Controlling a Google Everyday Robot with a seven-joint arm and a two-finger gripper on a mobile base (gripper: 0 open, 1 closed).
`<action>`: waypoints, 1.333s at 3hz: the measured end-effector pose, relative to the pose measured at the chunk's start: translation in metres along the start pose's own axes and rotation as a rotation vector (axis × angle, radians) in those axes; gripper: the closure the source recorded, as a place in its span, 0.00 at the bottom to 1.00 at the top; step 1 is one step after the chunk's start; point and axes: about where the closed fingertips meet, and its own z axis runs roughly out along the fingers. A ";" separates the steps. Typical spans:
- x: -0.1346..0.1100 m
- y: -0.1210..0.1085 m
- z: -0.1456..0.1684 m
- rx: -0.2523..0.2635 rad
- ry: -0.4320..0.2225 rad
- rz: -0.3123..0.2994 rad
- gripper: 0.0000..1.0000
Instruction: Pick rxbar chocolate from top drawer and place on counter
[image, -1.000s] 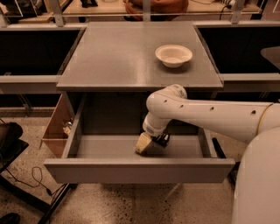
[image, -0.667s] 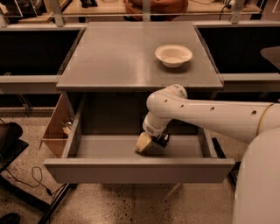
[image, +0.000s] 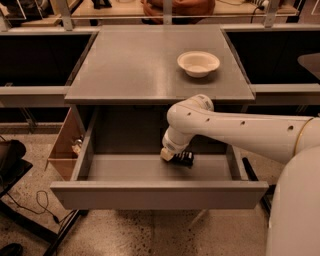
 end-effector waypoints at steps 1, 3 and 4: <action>0.000 0.000 0.000 0.000 0.000 0.000 1.00; -0.003 -0.001 -0.011 0.000 0.000 0.000 1.00; -0.013 0.012 -0.060 0.041 -0.007 -0.084 1.00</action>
Offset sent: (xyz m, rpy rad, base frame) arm -0.0372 0.0216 0.1244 -0.1475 -0.1892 0.1693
